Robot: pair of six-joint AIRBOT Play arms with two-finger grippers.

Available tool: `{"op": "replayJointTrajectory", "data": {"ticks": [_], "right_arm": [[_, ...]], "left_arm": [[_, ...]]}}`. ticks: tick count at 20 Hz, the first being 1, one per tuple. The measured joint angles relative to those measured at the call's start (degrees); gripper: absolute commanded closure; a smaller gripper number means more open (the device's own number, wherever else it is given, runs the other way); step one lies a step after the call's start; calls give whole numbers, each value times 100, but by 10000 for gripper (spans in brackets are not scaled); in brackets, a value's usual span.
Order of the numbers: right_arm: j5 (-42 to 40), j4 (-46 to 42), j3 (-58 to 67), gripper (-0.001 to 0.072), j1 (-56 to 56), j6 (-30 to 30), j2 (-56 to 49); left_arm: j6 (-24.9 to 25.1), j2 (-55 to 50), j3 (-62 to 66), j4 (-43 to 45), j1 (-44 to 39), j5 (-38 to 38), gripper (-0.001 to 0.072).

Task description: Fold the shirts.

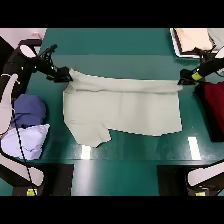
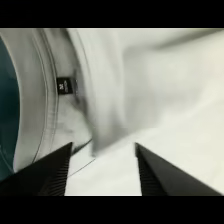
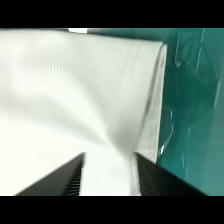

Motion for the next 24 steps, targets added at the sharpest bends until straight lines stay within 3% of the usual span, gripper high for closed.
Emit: {"op": "replayJointTrajectory", "data": {"ticks": [6, 13, 18, 24], "right_arm": [[-33, 52, -894, 294, -52, -168, 807], [98, 831, -2889, 295, -599, -573, 2688], [17, 1005, -3777, 294, -931, -649, 3705], [-11, 1062, -4129, 295, -1167, -682, 4205]], "left_arm": [[-116, 546, -501, 509, 17, -389, 225], [-354, 2822, -3646, 940, 20, -35, 225], [-417, 4133, -5681, 367, 17, 466, 225], [-332, 4503, -6651, -466, -323, 1377, 227]]}}
